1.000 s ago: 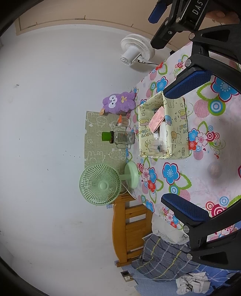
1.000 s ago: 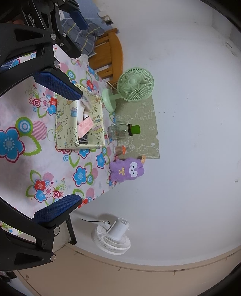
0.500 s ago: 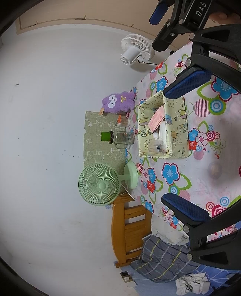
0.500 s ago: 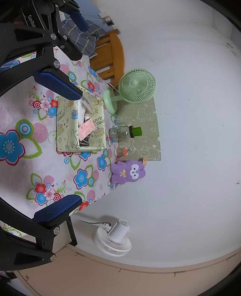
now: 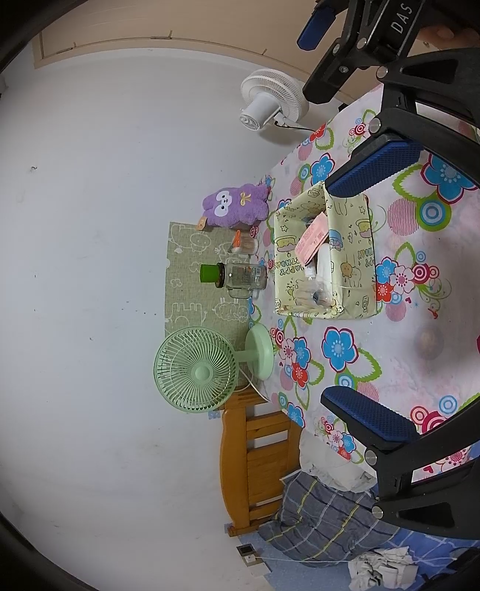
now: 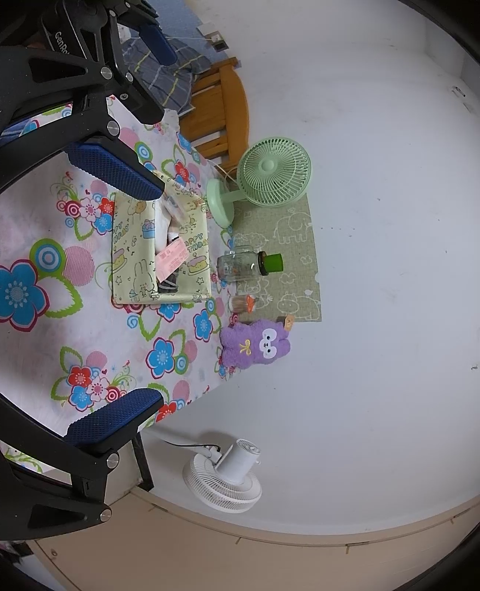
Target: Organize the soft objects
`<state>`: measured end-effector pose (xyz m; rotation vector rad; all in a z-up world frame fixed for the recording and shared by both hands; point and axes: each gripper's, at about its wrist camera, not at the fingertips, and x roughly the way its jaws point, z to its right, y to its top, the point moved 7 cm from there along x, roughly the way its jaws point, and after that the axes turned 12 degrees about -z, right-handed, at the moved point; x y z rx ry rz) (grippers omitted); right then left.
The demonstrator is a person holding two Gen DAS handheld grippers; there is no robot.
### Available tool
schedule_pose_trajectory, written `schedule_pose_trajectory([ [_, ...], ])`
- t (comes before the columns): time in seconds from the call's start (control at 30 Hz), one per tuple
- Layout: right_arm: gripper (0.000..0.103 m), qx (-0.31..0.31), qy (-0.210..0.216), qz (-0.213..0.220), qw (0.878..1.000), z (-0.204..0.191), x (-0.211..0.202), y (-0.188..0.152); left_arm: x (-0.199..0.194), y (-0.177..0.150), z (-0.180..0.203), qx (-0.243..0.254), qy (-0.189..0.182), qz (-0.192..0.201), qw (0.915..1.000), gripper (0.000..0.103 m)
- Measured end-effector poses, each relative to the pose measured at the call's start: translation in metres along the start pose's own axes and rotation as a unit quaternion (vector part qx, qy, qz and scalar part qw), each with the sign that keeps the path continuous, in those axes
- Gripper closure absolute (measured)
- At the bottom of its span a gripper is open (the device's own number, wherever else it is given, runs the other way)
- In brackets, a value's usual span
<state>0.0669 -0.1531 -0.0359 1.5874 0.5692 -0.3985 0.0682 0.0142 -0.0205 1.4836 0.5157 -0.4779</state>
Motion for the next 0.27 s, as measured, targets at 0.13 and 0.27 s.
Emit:
schedule_pose_trajectory([
  [0.13,0.0,0.0,0.0,-0.001,1.0,-0.0004,0.0008,-0.0006,0.0007,-0.0005,0.0005,0.0,0.0,0.0,1.0,0.0],
  [0.27,0.0,0.0,0.0,0.0,1.0,-0.0001,0.0003,0.0001,0.0025,-0.0004,-0.0006,-0.003,0.001,-0.002,1.0,0.0],
])
